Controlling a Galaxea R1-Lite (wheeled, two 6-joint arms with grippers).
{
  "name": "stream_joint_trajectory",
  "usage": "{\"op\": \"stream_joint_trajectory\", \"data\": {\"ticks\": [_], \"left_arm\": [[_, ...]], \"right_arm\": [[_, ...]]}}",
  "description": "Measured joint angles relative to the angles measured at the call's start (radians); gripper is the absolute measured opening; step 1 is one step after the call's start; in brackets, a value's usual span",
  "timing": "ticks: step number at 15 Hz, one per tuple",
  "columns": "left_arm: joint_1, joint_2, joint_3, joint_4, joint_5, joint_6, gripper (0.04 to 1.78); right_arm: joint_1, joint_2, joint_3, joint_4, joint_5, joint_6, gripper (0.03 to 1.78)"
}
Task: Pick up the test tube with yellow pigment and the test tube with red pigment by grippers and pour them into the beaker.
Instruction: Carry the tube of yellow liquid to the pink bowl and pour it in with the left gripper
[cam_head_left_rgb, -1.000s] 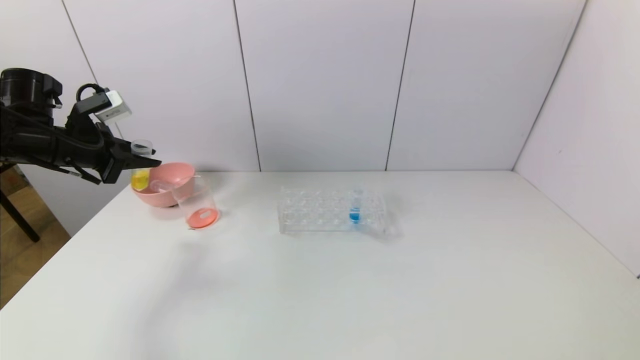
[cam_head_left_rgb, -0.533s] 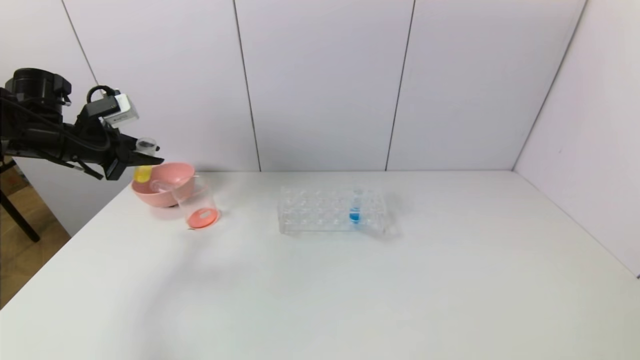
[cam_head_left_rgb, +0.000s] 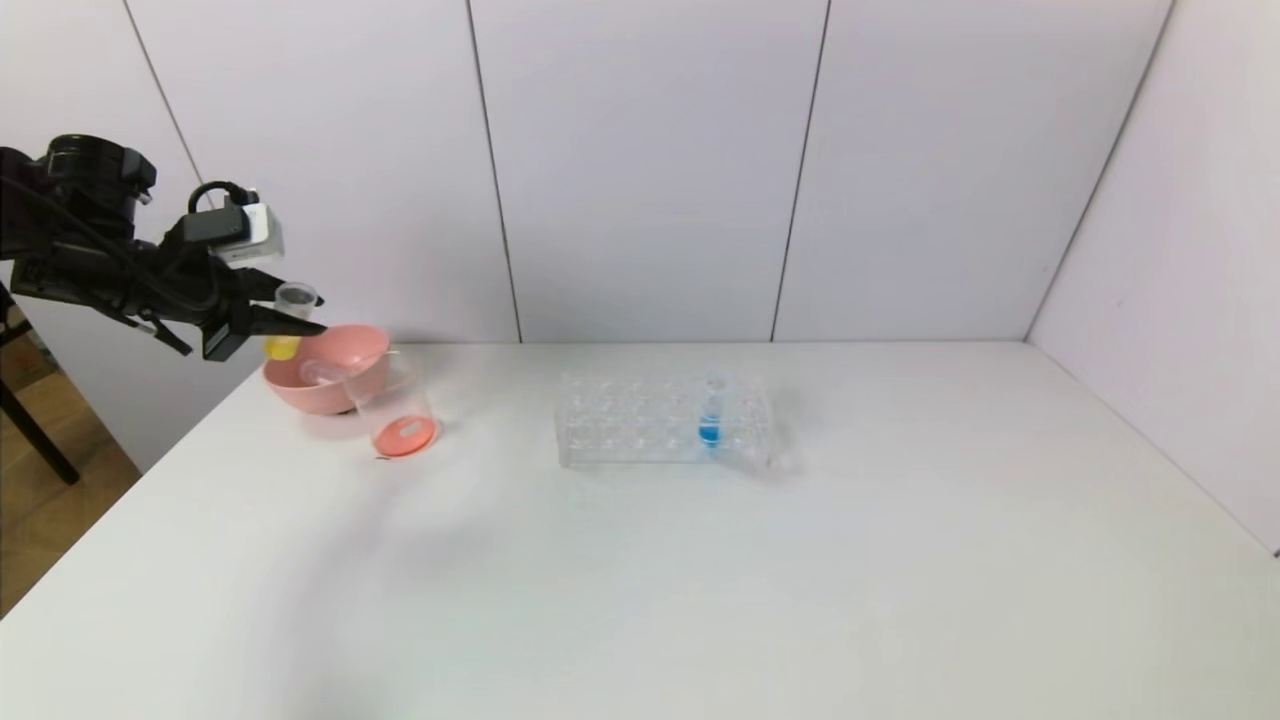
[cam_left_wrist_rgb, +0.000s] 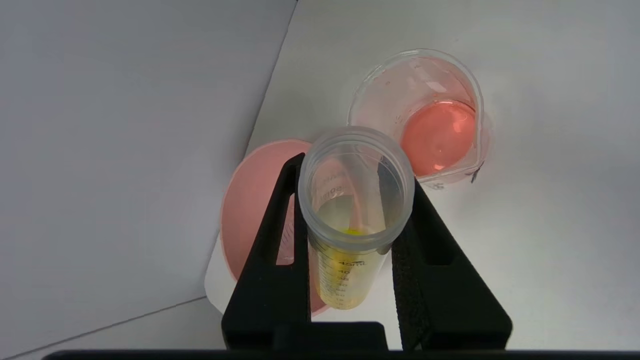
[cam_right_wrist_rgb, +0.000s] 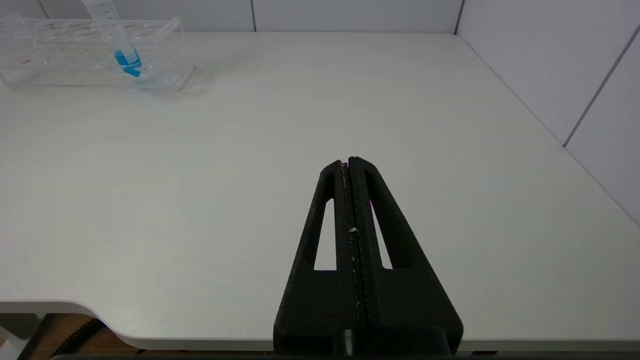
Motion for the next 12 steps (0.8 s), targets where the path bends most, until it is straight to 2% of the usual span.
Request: {"op": "stream_joint_trajectory", "data": {"ticks": [4, 8, 12], "left_arm": [[-0.005, 0.028, -0.037, 0.048, 0.025, 0.035, 0.47], [-0.024, 0.034, -0.039, 0.056, 0.14, 0.049, 0.47], [-0.039, 0.039, -0.039, 0.057, 0.2, 0.052, 0.47]], "right_arm": [[0.0, 0.0, 0.0, 0.0, 0.0, 0.0, 0.11], [0.0, 0.0, 0.0, 0.0, 0.0, 0.0, 0.11], [0.0, 0.0, 0.0, 0.0, 0.0, 0.0, 0.11]]}}
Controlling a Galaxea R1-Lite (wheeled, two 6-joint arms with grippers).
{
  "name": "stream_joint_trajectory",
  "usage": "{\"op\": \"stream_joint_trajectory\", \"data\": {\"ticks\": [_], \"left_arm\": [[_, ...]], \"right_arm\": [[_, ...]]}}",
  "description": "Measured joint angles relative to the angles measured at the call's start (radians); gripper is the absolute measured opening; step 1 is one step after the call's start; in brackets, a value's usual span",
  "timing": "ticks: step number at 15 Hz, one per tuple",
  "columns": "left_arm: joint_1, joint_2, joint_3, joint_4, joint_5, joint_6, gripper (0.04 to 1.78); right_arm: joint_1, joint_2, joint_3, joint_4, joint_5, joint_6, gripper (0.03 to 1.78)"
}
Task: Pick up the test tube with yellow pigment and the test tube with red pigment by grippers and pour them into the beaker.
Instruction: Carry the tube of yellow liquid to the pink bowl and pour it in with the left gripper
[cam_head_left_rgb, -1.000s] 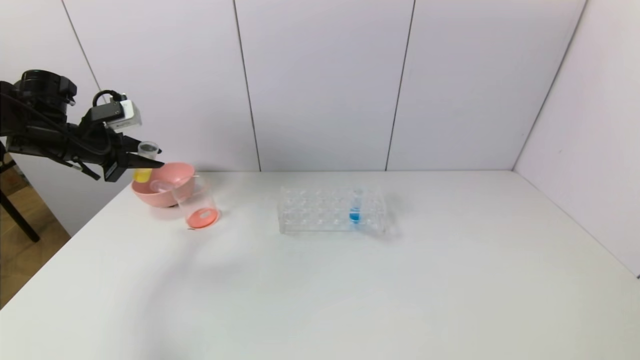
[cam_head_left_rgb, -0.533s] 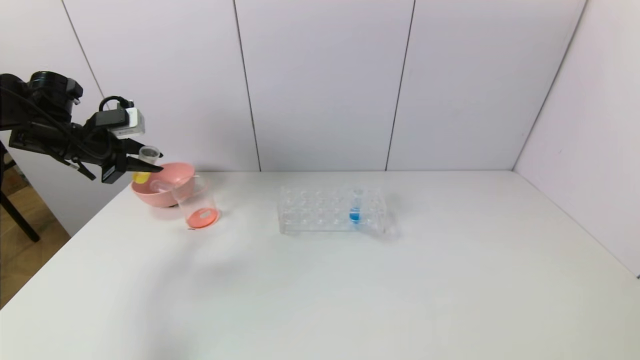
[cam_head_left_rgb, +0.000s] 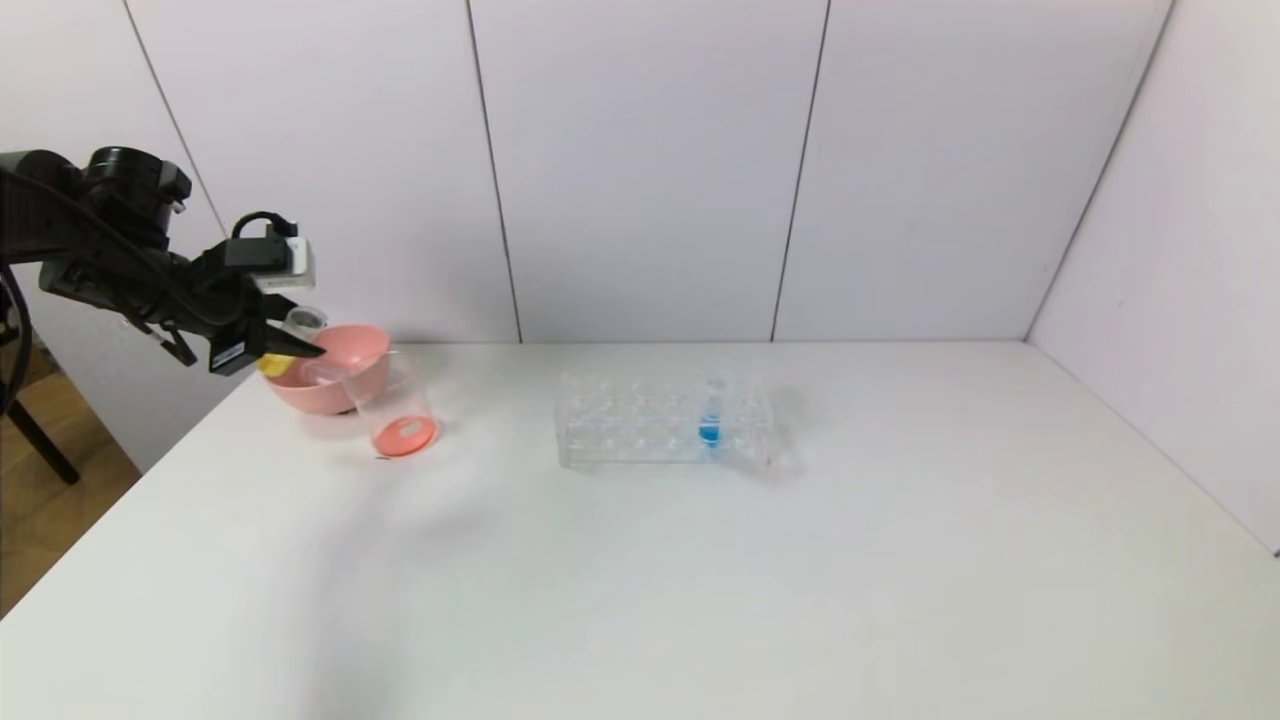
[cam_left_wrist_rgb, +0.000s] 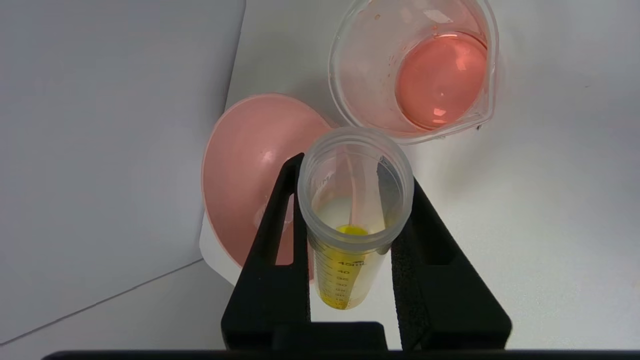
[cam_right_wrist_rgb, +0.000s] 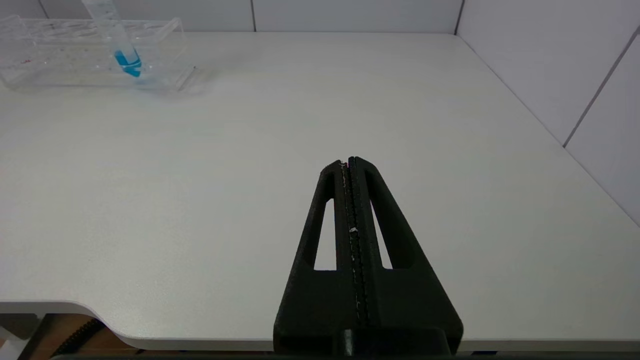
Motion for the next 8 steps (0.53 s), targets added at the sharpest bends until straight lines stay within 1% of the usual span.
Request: {"op": "stream_joint_trajectory", "data": {"ticks": [2, 6, 8], "left_arm": [[-0.007, 0.005, 0.0, 0.0, 0.023, 0.013, 0.47], [-0.016, 0.007, 0.0, 0.0, 0.027, 0.015, 0.47], [-0.016, 0.007, 0.0, -0.004, 0.048, 0.017, 0.47]], "right_arm": [[0.0, 0.0, 0.0, 0.0, 0.0, 0.0, 0.11], [0.0, 0.0, 0.0, 0.0, 0.0, 0.0, 0.11], [0.0, 0.0, 0.0, 0.0, 0.0, 0.0, 0.11]]}}
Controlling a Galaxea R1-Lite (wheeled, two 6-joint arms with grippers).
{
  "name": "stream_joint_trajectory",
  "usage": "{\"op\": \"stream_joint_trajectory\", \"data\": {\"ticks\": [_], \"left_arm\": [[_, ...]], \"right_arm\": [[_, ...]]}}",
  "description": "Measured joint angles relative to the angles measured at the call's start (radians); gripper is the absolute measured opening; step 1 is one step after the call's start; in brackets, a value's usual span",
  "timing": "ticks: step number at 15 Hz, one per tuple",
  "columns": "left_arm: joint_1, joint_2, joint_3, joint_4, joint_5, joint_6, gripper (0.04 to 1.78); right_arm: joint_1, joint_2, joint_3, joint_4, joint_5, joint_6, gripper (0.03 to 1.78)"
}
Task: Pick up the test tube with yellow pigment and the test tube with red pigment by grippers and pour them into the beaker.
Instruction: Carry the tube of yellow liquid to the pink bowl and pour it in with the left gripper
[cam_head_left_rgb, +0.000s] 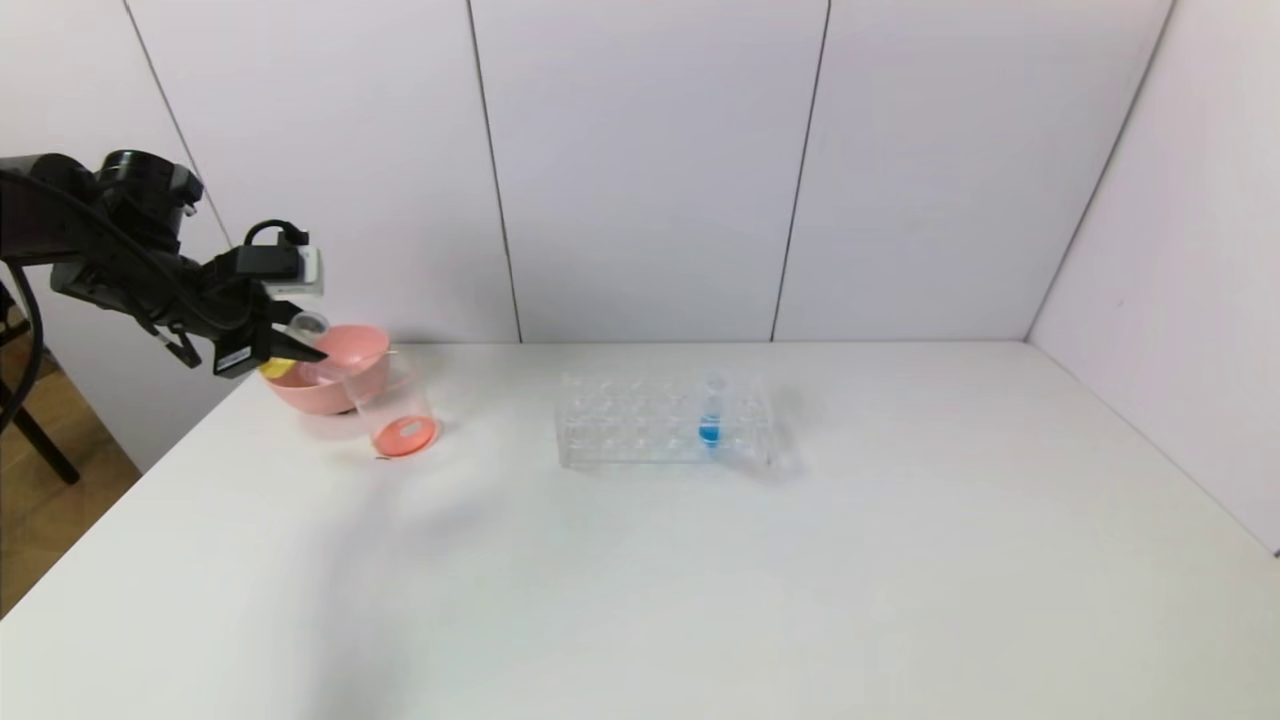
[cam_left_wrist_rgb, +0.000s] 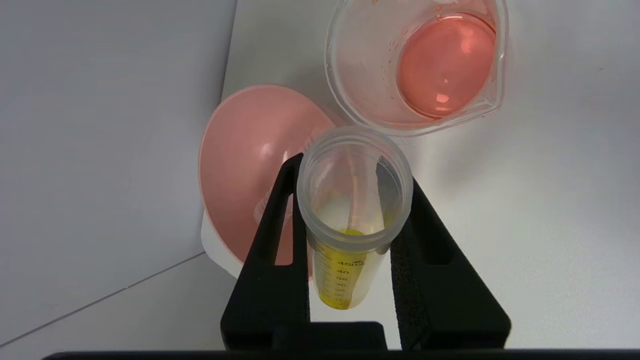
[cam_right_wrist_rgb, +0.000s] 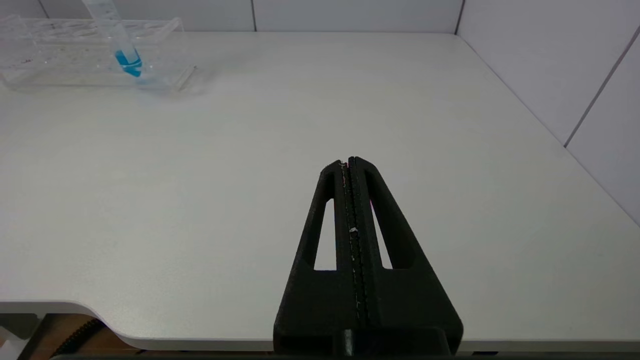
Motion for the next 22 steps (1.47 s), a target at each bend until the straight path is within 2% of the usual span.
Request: {"op": "stream_joint_trajectory", "data": {"ticks": [5, 22], "left_arm": [[-0.023, 0.005, -0.001, -0.009, 0.037, -0.006, 0.47], [-0.036, 0.006, -0.001, -0.012, 0.057, -0.006, 0.47]], "right_arm": [[0.0, 0.0, 0.0, 0.0, 0.0, 0.0, 0.11], [0.0, 0.0, 0.0, 0.0, 0.0, 0.0, 0.11]]}}
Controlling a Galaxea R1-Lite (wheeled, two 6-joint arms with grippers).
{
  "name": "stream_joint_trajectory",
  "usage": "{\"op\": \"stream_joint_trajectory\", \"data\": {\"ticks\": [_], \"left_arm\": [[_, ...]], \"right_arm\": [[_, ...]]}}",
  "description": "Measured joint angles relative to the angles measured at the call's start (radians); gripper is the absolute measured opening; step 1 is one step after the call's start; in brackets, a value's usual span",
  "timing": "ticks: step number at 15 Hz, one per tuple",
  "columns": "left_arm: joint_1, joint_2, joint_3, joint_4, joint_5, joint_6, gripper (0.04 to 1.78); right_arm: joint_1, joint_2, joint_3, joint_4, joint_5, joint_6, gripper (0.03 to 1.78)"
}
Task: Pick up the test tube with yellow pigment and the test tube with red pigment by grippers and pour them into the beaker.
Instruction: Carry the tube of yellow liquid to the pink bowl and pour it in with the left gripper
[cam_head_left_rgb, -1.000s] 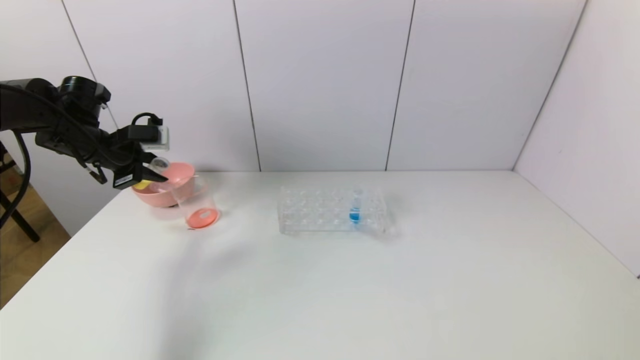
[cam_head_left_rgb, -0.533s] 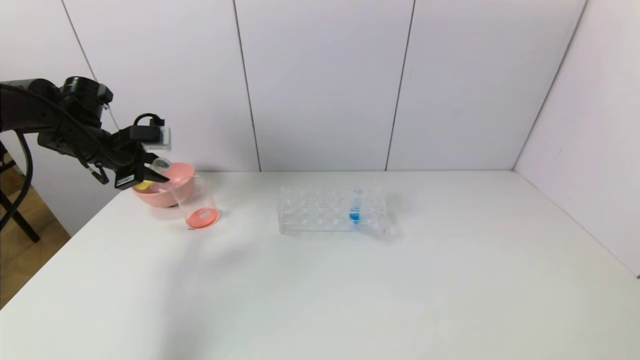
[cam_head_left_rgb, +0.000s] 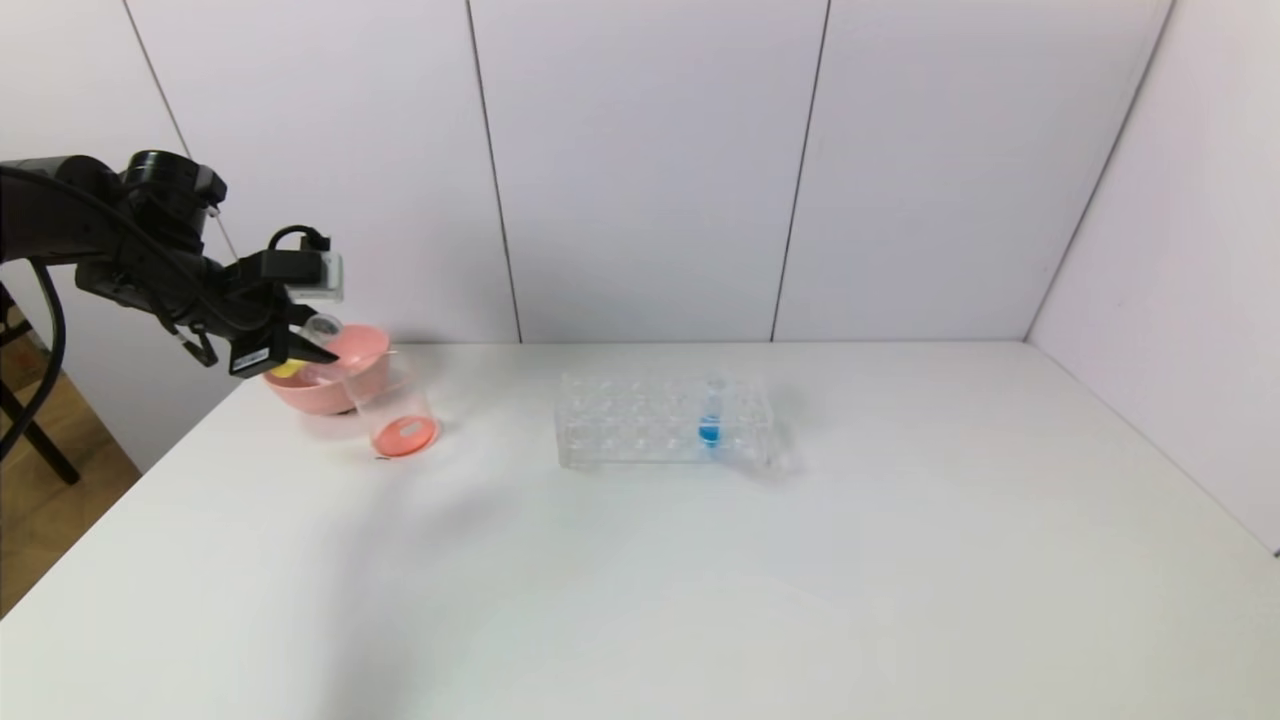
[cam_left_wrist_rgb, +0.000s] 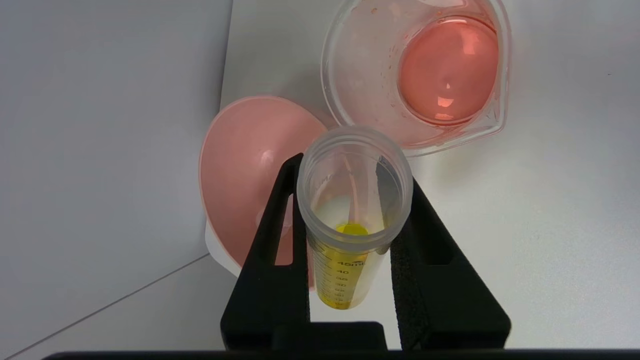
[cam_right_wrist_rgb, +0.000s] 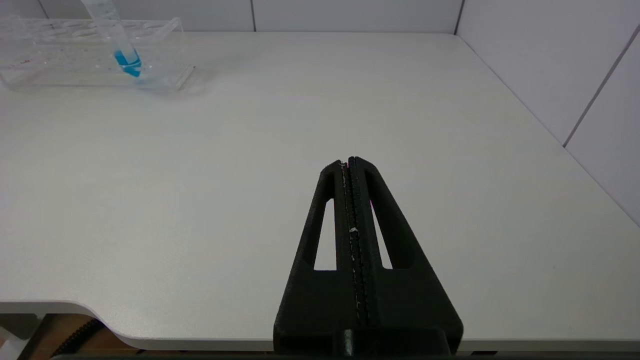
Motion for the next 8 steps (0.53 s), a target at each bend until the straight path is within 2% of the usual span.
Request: {"op": "stream_joint_trajectory", "data": {"ticks": [8], "left_arm": [[-0.026, 0.005, 0.001, -0.044, 0.107, 0.004, 0.47]], "right_arm": [[0.0, 0.0, 0.0, 0.0, 0.0, 0.0, 0.11]]}}
